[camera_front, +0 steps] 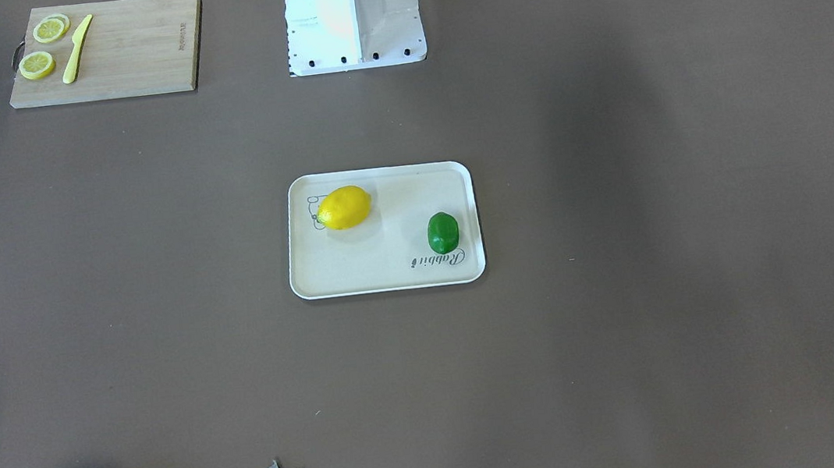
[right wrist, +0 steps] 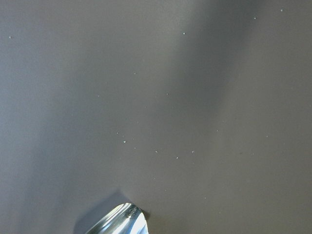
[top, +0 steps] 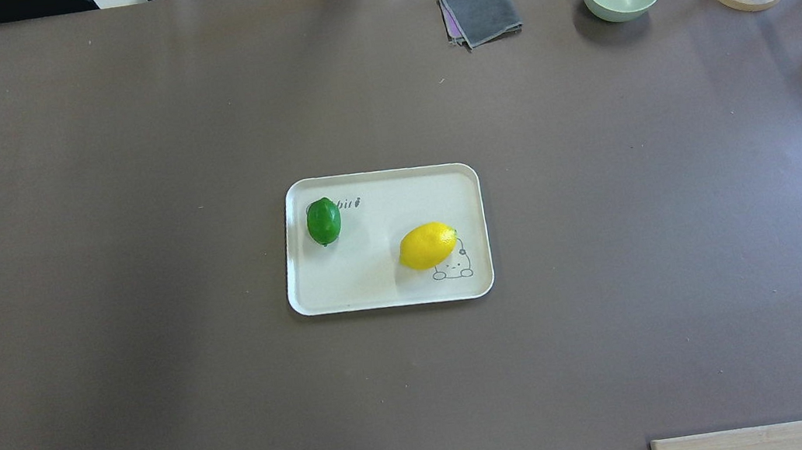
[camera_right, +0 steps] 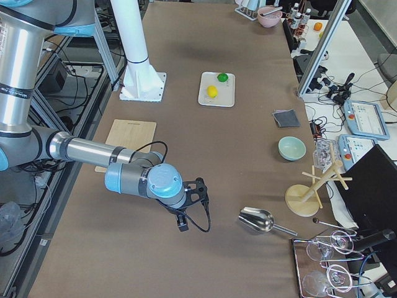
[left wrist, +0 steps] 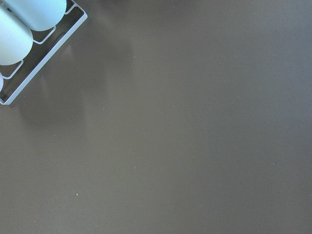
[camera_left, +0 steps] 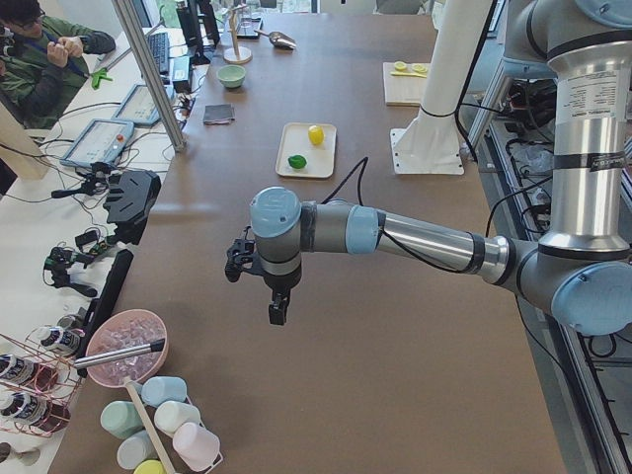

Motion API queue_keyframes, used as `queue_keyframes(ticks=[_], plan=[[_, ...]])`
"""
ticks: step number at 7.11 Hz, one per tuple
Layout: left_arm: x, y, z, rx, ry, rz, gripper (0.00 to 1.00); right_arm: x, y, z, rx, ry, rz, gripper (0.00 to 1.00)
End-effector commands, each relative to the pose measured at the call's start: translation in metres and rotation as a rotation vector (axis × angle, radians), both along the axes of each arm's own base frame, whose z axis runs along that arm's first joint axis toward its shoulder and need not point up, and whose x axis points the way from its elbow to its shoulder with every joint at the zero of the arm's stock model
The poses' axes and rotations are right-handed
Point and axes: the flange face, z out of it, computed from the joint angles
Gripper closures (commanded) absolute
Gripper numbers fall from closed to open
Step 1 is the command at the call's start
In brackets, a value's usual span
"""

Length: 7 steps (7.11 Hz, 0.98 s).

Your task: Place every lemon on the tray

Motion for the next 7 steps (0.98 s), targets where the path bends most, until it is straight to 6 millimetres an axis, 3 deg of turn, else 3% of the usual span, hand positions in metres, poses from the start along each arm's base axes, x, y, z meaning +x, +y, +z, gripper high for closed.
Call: queue_keyframes(ticks=[1,7], plan=[[0.0007,0.0013,0.0006,0.000,0.000,0.003,0.01,0.0001,-0.0007,-0.0006,0.002,0.000,0.001,0.00],[0.0014,0.0006,-0.0008,0.002,0.000,0.003,0.01,-0.0017,-0.0013,-0.0018,0.006,-0.013,-0.002,0.00]])
